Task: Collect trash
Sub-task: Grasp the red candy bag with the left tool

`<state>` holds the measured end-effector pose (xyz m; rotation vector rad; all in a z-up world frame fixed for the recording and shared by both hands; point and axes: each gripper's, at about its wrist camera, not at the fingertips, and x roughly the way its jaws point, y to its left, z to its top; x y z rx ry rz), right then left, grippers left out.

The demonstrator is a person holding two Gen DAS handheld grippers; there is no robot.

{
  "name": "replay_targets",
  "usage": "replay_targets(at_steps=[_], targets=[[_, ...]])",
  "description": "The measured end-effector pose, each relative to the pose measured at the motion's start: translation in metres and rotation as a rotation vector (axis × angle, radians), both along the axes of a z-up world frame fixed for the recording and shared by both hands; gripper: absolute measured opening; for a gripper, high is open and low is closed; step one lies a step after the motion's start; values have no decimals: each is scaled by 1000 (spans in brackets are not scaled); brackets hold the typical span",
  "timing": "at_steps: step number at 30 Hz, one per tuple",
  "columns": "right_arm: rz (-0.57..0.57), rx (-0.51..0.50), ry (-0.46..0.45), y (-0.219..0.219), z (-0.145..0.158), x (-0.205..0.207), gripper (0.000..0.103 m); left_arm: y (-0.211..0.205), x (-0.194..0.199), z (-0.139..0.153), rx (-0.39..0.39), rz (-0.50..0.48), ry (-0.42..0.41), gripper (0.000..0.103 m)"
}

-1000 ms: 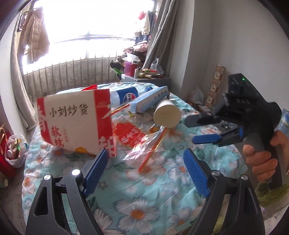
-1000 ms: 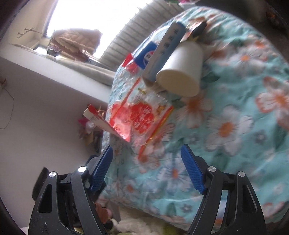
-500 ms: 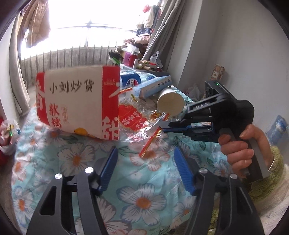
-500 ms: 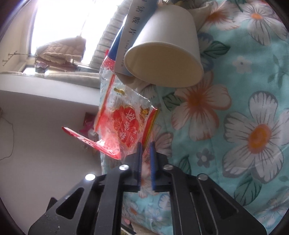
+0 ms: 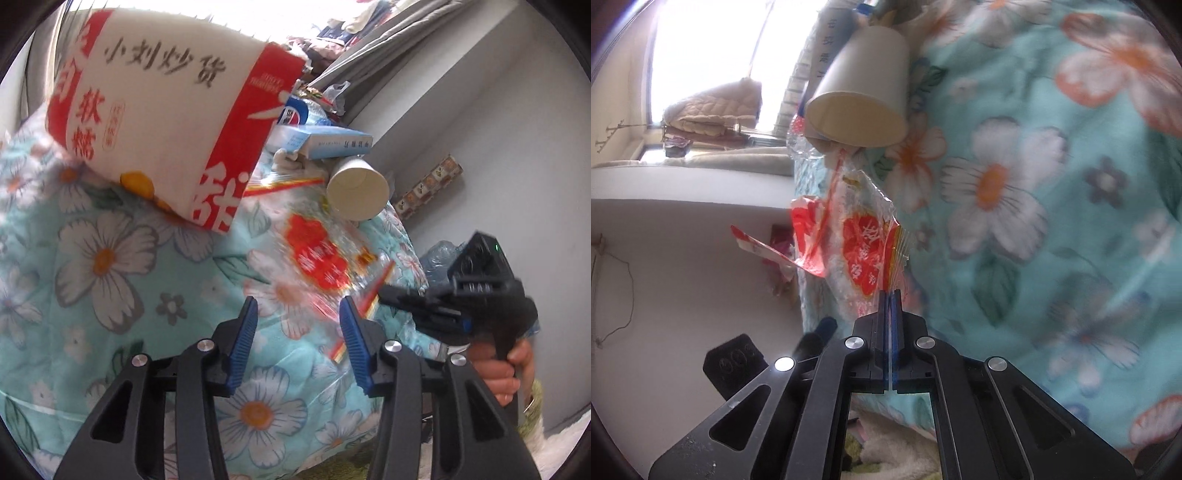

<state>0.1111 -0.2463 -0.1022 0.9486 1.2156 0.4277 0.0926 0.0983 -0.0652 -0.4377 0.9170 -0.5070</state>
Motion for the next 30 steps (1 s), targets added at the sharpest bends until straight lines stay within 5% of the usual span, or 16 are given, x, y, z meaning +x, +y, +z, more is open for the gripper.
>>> replay_targets(at_steps=[8, 16, 19, 22, 30], targets=[[-24, 15, 52, -12, -17, -16, 0, -22, 18, -8, -25, -33, 20, 38], [-16, 6, 38, -9, -16, -13, 0, -51, 22, -7, 29, -86, -10, 6], [2, -4, 12, -6, -6, -14, 10, -50, 19, -9, 52, -85, -15, 2], [1, -89, -22, -13, 16, -19, 35, -50, 18, -11, 79, -71, -19, 2], [-55, -167, -184, -15, 62, 18, 45, -35, 12, -19, 88, -53, 1, 2]])
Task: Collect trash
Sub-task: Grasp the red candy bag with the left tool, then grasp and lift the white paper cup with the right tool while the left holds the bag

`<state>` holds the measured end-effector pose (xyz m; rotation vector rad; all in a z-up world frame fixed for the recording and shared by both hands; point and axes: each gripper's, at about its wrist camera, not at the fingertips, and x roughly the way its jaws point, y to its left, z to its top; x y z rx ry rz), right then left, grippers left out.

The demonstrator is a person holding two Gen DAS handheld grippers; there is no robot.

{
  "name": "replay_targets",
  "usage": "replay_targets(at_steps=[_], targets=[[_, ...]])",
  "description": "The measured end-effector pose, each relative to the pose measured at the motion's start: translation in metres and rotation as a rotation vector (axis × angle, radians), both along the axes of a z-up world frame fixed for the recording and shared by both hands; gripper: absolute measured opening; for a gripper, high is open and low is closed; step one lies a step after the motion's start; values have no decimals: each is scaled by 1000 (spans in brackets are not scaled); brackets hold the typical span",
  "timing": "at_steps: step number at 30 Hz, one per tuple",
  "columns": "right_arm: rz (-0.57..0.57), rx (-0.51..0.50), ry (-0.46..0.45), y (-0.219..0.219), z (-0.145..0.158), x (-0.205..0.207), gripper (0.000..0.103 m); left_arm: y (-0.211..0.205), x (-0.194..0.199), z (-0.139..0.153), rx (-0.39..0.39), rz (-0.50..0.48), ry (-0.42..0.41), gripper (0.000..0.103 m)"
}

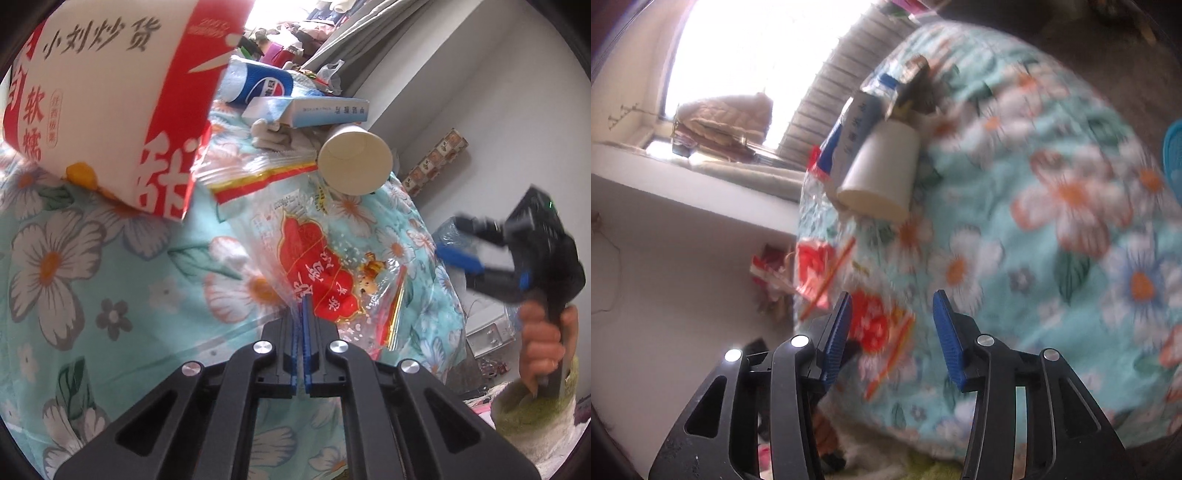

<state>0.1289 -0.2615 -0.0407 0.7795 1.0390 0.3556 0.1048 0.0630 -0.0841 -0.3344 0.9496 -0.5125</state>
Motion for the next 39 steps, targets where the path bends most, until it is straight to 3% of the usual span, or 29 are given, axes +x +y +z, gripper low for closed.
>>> replay_targets(at_steps=[2, 4, 7, 13, 15, 19, 35, 39], targets=[[-9, -122, -50, 14, 8, 14, 44, 2, -1, -1, -10, 4, 1, 2], [-9, -300, -119, 34, 13, 28, 37, 4, -3, -1, -9, 2, -5, 2], [18, -471, -177, 52, 8, 43, 29, 6, -3, -2, -9, 0, -2, 2], [26, -577, -227, 70, 0, 65, 22, 7, -2, -5, -14, -5, -5, 2], [20, -604, -230, 72, -2, 69, 12, 7, -1, -6, -14, -5, -4, 2], [-20, -599, -216, 58, 0, 68, 2, 7, -2, -6, -22, -8, -7, 2], [-206, -438, -197, -7, 26, -28, 1, 10, -2, 19, -101, -63, -68, 0], [-251, -457, -215, -17, 38, -51, 1, 1, 0, 29, -118, -104, -79, 0]])
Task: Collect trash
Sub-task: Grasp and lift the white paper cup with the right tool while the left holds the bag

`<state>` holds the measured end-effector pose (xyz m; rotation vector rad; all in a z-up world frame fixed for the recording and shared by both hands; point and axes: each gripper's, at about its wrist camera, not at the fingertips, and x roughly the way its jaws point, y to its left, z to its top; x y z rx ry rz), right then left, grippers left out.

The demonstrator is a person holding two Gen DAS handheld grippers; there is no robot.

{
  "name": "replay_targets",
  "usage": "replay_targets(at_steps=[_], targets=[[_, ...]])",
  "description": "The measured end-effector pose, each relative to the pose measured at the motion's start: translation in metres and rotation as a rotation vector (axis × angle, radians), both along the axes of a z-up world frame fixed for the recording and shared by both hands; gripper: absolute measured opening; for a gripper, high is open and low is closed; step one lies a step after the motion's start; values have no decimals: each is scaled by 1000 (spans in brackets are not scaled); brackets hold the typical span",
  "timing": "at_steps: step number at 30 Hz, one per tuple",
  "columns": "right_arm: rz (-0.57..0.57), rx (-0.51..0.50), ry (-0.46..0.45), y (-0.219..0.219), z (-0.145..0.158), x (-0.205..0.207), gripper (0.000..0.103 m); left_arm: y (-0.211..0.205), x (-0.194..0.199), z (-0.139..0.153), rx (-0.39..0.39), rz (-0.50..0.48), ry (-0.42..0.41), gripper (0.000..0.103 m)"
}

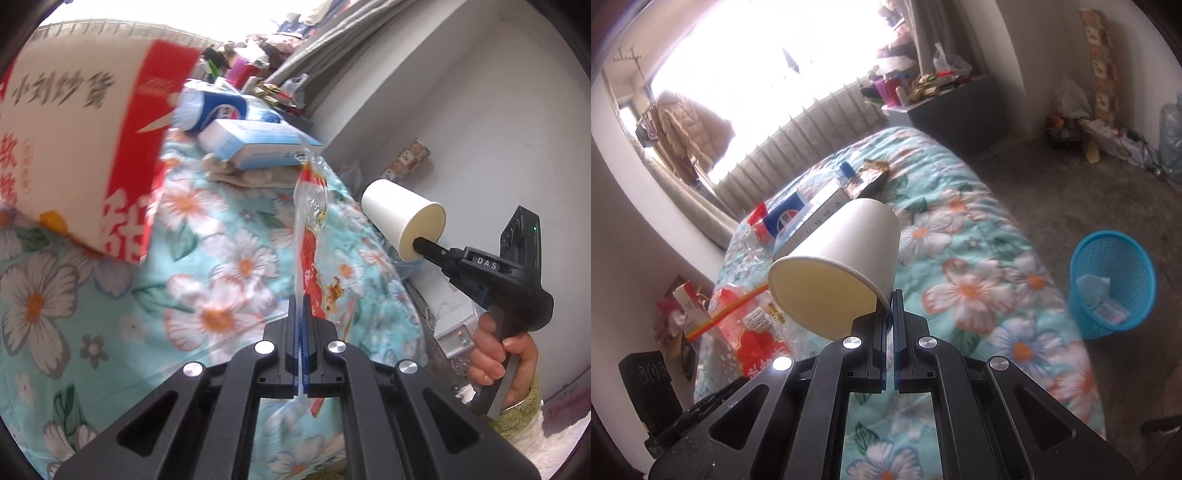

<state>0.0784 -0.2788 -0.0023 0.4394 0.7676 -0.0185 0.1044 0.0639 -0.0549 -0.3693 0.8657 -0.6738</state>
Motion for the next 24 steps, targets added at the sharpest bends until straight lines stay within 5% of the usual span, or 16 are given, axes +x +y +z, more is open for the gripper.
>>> replay_targets(at_steps=[24], targets=[[-246, 54, -154, -108, 44, -79, 1, -126, 31, 79, 2, -248, -174, 0]])
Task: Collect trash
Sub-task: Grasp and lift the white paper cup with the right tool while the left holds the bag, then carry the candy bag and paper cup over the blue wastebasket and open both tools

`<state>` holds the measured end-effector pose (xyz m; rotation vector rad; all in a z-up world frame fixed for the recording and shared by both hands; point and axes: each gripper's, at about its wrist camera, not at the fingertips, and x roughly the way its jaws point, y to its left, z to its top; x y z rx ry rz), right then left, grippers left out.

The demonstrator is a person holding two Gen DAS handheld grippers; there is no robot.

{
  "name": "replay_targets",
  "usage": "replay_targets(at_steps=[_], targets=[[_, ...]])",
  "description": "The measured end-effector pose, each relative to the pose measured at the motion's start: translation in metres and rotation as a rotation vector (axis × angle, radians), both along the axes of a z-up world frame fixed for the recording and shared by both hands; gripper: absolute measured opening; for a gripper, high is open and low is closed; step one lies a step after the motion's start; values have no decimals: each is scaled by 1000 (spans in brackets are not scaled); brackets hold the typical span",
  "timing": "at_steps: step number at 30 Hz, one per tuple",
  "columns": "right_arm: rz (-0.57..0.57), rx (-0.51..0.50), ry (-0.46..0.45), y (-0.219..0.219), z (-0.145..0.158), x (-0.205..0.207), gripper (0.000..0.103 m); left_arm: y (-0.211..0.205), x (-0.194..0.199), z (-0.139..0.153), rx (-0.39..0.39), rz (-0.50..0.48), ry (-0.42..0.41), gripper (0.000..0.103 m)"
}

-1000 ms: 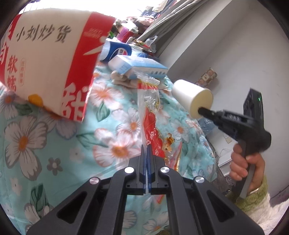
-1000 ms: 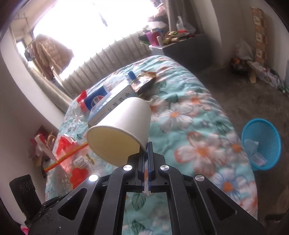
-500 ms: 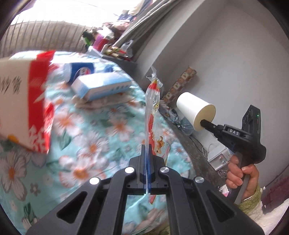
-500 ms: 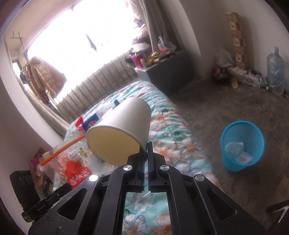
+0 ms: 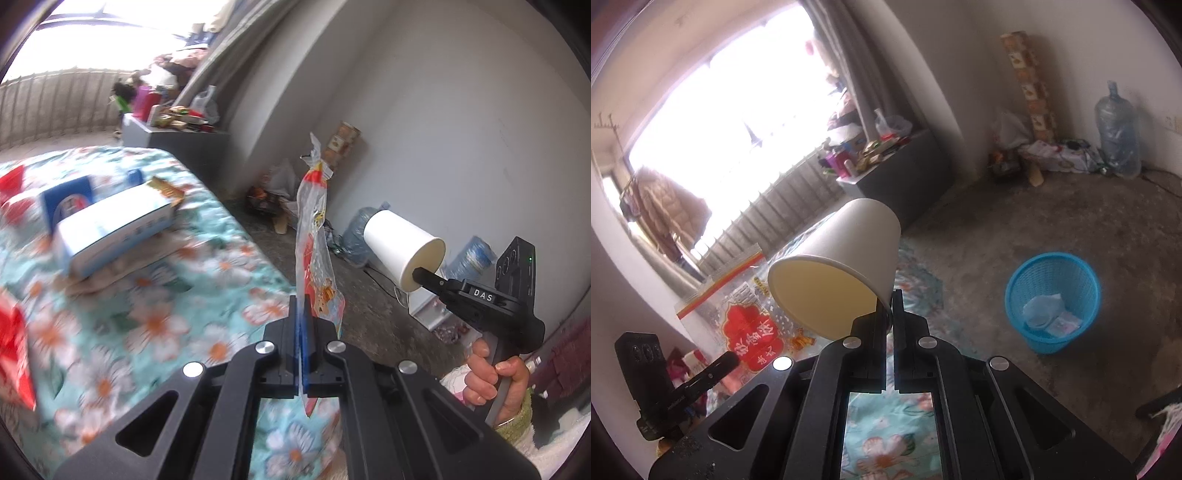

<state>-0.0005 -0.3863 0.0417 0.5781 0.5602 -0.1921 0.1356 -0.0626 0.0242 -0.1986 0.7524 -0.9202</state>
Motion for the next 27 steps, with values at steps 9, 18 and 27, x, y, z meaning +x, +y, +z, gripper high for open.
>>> replay_targets(at_steps=[9, 18, 27], targets=[[-109, 84, 0, -51, -15, -8, 1, -85, 33, 8, 56, -98, -18, 0], [-315, 156, 26, -122, -39, -44, 1, -210, 63, -3, 137, -254, 48, 0], [-451, 468, 154, -202, -145, -56, 1, -357, 81, -80, 419, -406, 132, 1]])
